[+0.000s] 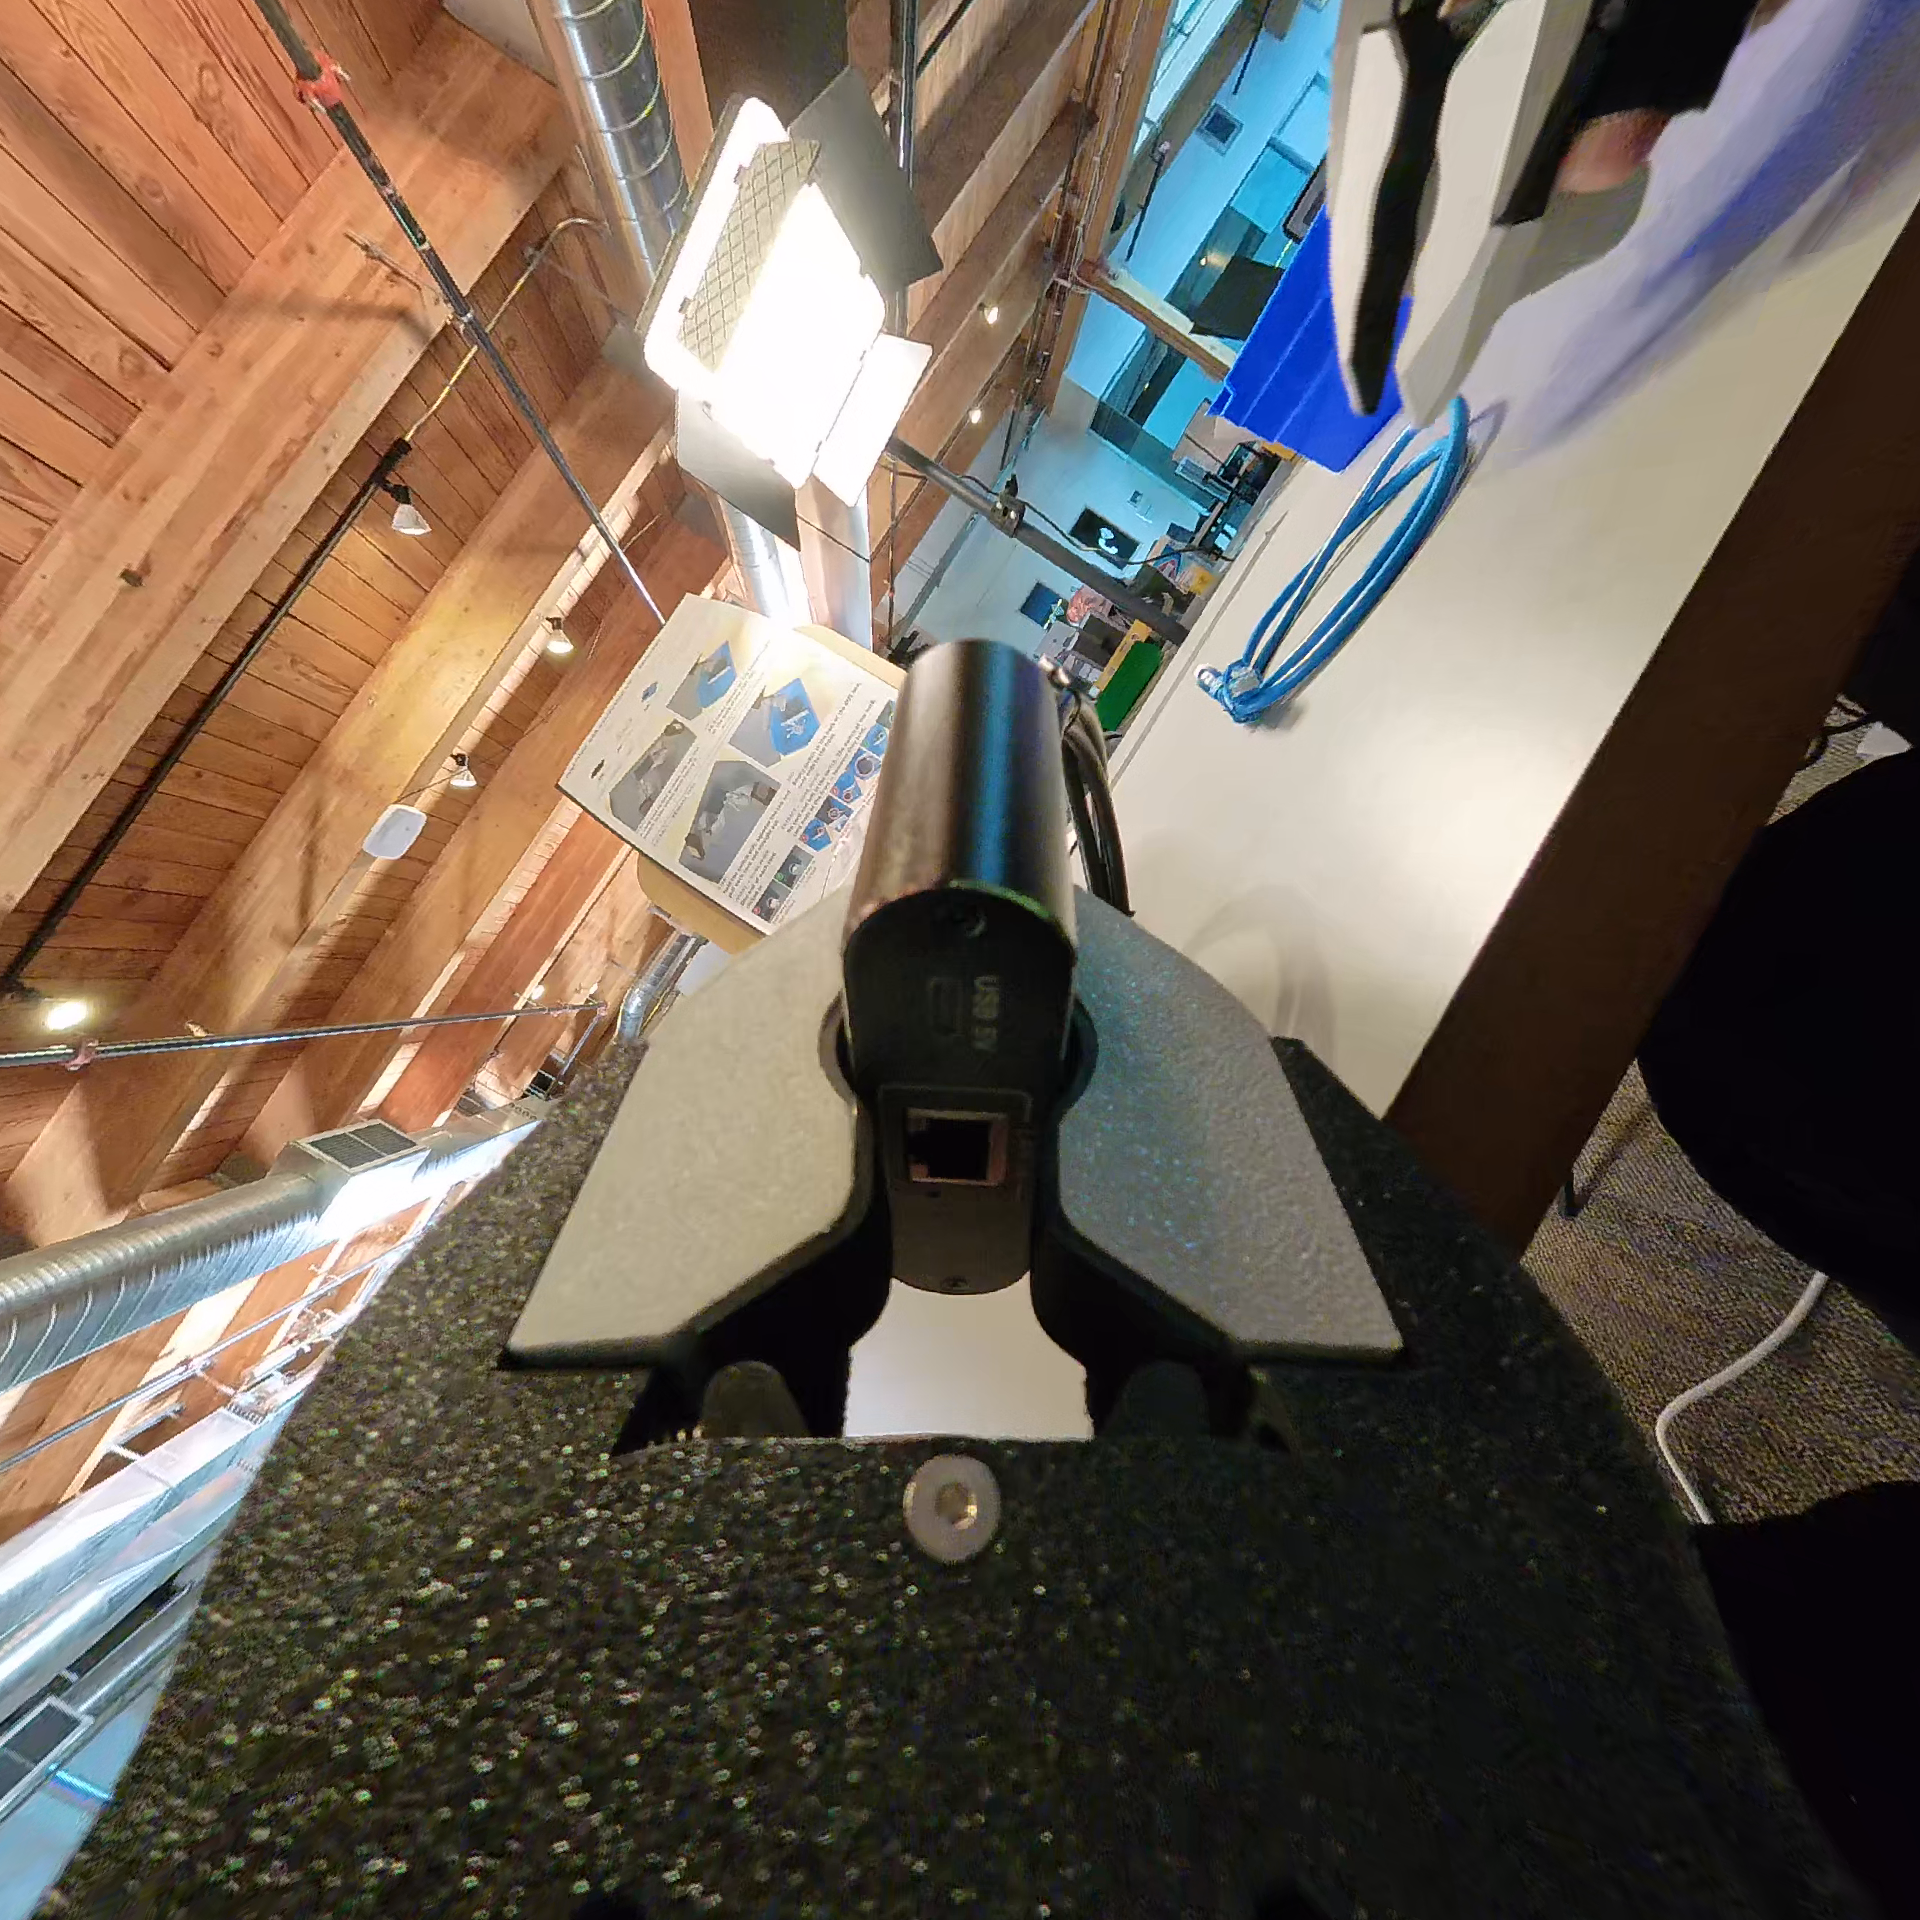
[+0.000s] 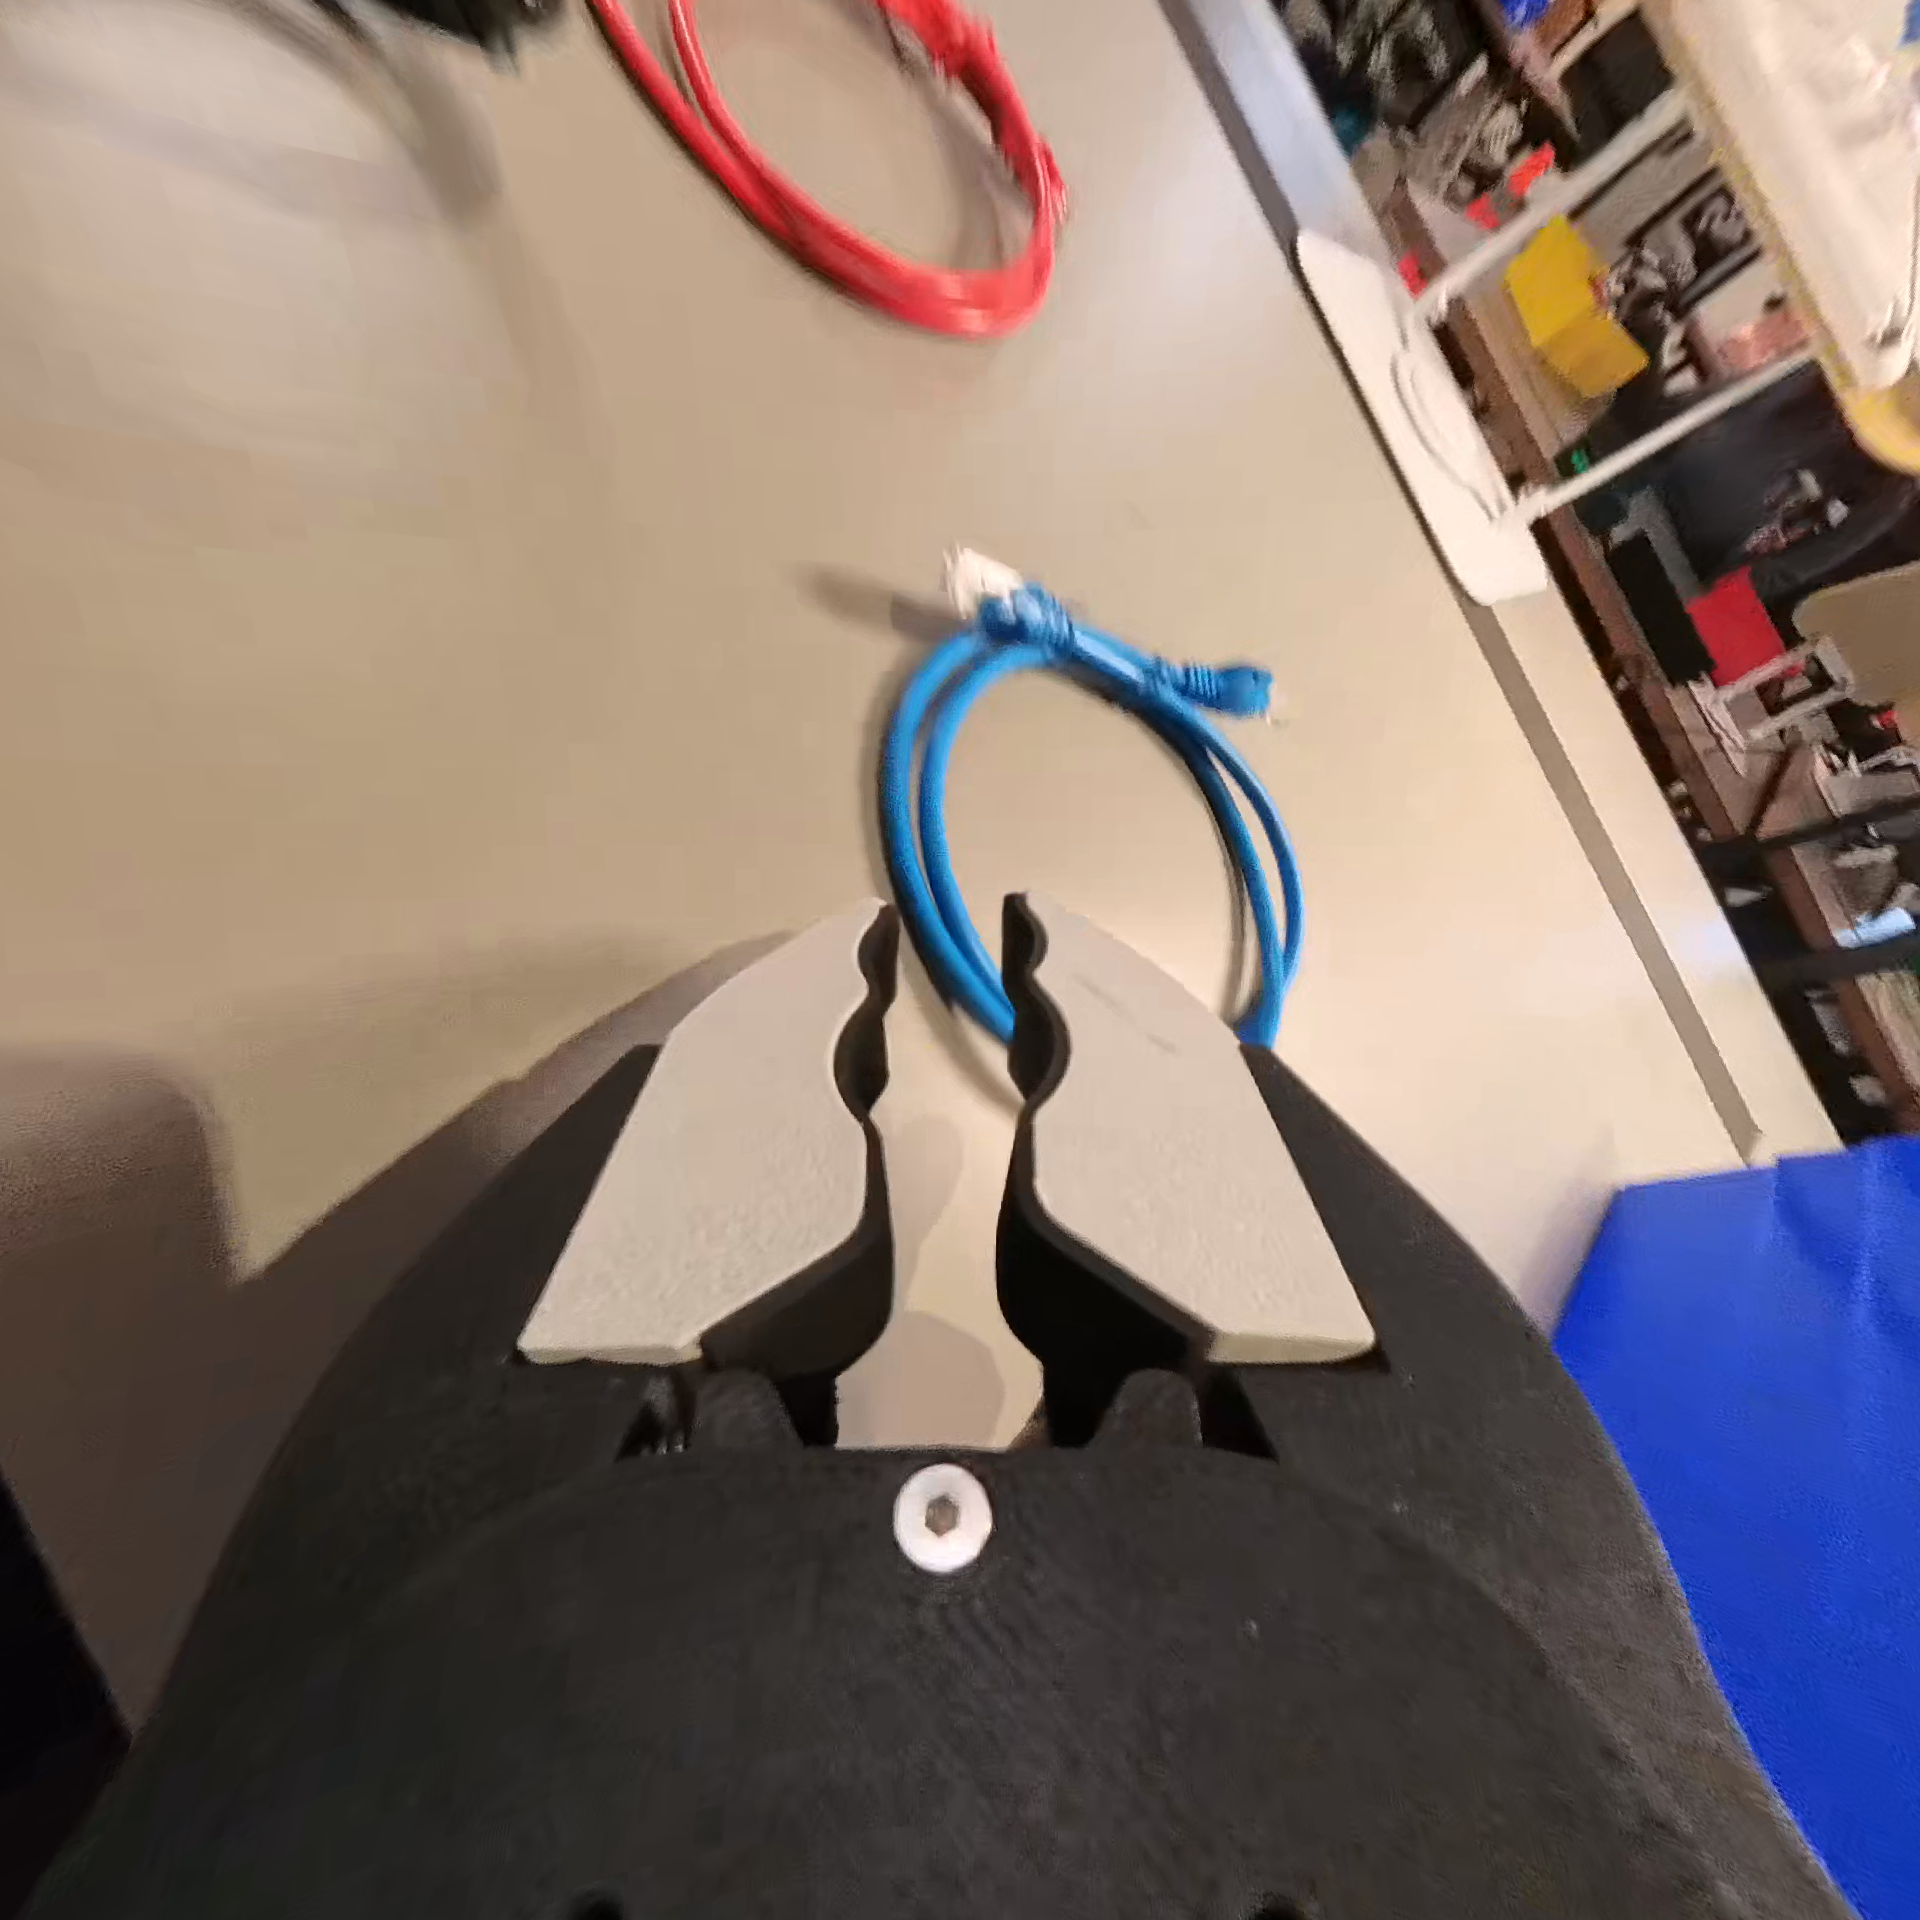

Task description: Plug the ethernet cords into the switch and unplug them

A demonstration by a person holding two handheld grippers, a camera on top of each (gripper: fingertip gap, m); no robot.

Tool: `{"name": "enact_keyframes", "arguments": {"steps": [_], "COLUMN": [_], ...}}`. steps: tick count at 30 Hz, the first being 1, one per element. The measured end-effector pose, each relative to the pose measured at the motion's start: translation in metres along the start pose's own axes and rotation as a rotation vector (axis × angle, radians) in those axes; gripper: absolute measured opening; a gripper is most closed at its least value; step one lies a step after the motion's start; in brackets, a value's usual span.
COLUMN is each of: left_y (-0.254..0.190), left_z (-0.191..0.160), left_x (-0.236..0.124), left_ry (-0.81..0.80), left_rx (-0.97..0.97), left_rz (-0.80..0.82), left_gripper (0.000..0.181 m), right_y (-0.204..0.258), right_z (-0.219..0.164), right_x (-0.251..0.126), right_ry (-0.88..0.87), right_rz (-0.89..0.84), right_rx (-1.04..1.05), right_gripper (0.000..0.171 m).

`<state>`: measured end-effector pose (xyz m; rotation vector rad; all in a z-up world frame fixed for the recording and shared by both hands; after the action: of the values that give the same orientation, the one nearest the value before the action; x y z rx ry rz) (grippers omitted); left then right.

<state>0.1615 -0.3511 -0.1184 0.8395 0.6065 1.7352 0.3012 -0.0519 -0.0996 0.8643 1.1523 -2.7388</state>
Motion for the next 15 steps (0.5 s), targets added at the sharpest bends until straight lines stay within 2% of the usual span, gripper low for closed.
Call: {"name": "enact_keyframes", "arguments": {"steps": [3,9,10,11,15], "left_y": [-0.001,-0.001,-0.001,-0.001,-0.001], "left_z": [0.000,-0.001,-0.001,-0.001,-0.001], "left_x": [0.000,-0.002,-0.002,-0.002,-0.003], "left_ry": [-0.001,-0.007,-0.007,-0.009,-0.012], "left_rx": [0.004,-0.006,-0.011,-0.012,-0.013], "left_rz": [-0.001,-0.006,-0.007,-0.007,-0.011], "left_gripper": [0.032,0.032,0.032,0.032,0.032], "right_y": [0.004,0.002,0.003,0.004,0.005], "right_z": [0.020,0.028,0.026,0.024,0.006], "right_x": [0.016,0.054,0.056,0.055,0.037], "right_ry": [-0.039,0.082,0.109,0.121,0.173], "right_rz": [-0.007,0.016,0.019,0.019,0.101], "right_rx": [0.039,0.108,0.100,0.079,-0.041], "right_gripper": [0.020,0.018,0.006,0.000,0.000]}}
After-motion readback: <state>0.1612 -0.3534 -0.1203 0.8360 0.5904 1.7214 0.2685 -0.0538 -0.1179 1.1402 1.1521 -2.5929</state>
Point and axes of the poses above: each gripper's, where its closed fingertips meet, x out along the fingers, z out of its top, y = z × x across the jaws, the point moved 8 cm from there along -x, back along the fingers, and after that the axes turned 10 degrees about -x, right-handed, at the moved point
